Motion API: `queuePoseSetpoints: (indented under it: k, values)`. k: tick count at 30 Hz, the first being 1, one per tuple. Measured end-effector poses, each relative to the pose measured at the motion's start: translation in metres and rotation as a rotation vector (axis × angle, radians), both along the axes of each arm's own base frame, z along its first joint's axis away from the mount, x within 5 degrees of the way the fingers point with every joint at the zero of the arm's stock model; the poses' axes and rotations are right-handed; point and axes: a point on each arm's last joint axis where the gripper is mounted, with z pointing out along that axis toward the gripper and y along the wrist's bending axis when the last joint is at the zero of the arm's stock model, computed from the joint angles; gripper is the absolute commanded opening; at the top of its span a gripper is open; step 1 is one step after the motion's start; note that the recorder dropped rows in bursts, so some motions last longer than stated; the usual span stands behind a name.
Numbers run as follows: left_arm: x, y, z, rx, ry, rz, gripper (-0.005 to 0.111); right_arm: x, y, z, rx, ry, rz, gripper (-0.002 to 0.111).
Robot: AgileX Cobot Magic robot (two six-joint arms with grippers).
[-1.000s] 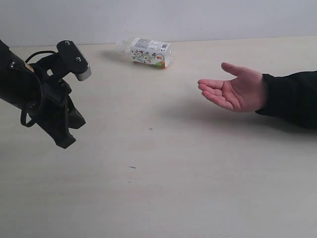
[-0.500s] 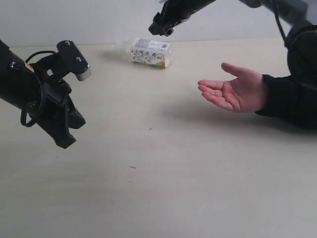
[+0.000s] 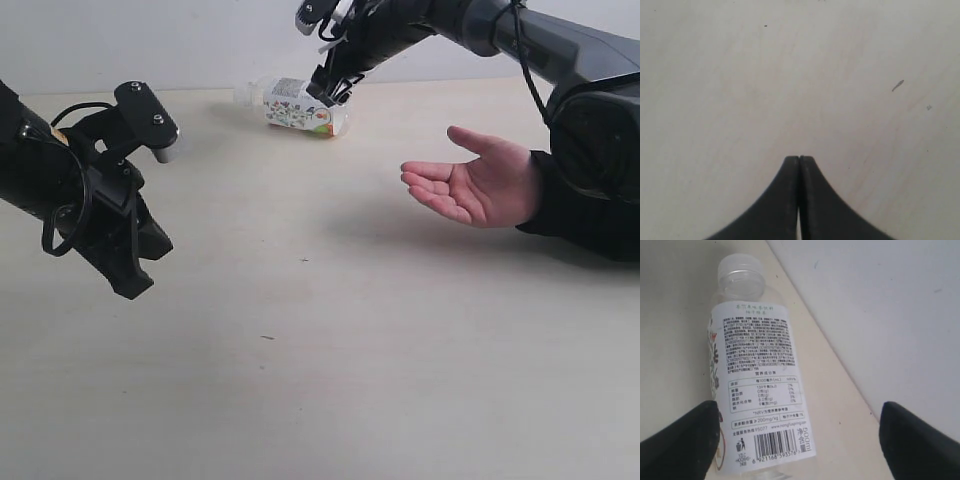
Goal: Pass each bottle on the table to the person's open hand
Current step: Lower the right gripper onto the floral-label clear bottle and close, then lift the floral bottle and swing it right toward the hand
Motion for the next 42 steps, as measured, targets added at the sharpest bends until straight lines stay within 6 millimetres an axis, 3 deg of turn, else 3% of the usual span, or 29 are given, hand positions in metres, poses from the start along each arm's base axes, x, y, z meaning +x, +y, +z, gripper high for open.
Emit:
queuePoseSetpoints:
  k: [11,25,42]
  values:
    - [0.000,0.000,0.000,0.000,0.000,0.000,0.000,-0.002,0.001,-0.005,-0.029,0.015,0.044,0.082]
    - [0.000,0.000,0.000,0.000,0.000,0.000,0.000,0.003,0.002,-0.045,-0.037,0.002,0.040,0.082]
    - [0.000,0.000,0.000,-0.003,-0.003,0.003,0.000,0.000,0.002,-0.049,-0.062,0.035,0.077,0.078]
